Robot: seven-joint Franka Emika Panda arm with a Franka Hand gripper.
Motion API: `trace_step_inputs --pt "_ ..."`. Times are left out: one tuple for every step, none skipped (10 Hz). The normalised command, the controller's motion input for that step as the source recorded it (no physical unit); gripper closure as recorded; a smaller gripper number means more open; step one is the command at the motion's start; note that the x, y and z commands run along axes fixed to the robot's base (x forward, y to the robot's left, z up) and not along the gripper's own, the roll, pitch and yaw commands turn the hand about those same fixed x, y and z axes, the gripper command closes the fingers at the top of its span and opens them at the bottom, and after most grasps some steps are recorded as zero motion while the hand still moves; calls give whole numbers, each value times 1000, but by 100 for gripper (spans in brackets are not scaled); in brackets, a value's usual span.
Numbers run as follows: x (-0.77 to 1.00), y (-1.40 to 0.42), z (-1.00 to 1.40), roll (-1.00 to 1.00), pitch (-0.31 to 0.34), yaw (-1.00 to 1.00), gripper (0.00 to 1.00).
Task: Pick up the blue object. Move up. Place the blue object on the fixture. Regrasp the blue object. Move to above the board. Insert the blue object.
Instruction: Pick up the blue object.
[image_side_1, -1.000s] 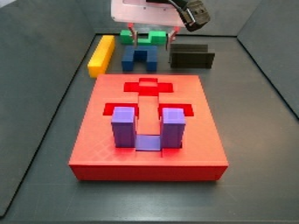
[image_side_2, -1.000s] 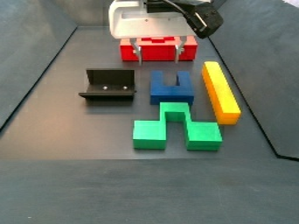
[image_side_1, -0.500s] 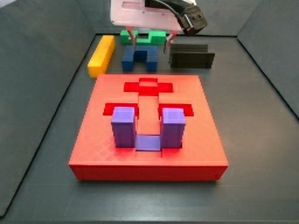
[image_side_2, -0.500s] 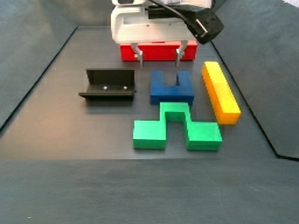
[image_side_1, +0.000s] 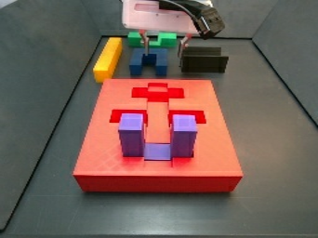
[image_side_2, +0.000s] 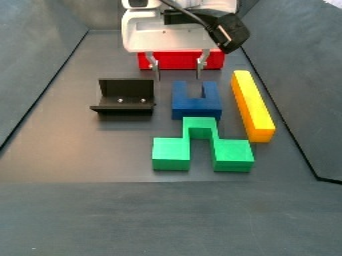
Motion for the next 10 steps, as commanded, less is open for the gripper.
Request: trace_step_inputs --pt "131 0 -160 106 61 0 0" --pt "23 0 -134 73 40 0 0" --pt "0 0 -114 49 40 0 0" --pt "0 0 -149 67 37 -11 0" --pt "0 0 -237 126 44 0 0" --pt "-23 0 -269 154 44 0 0" --pt "-77 0 -234 139 39 0 0" --pt "-306 0 -120 44 11 -103 0" --pt "-440 0 0 -4 -11 -163 0" --pt "-271 -34 77 -11 -84 -106 0"
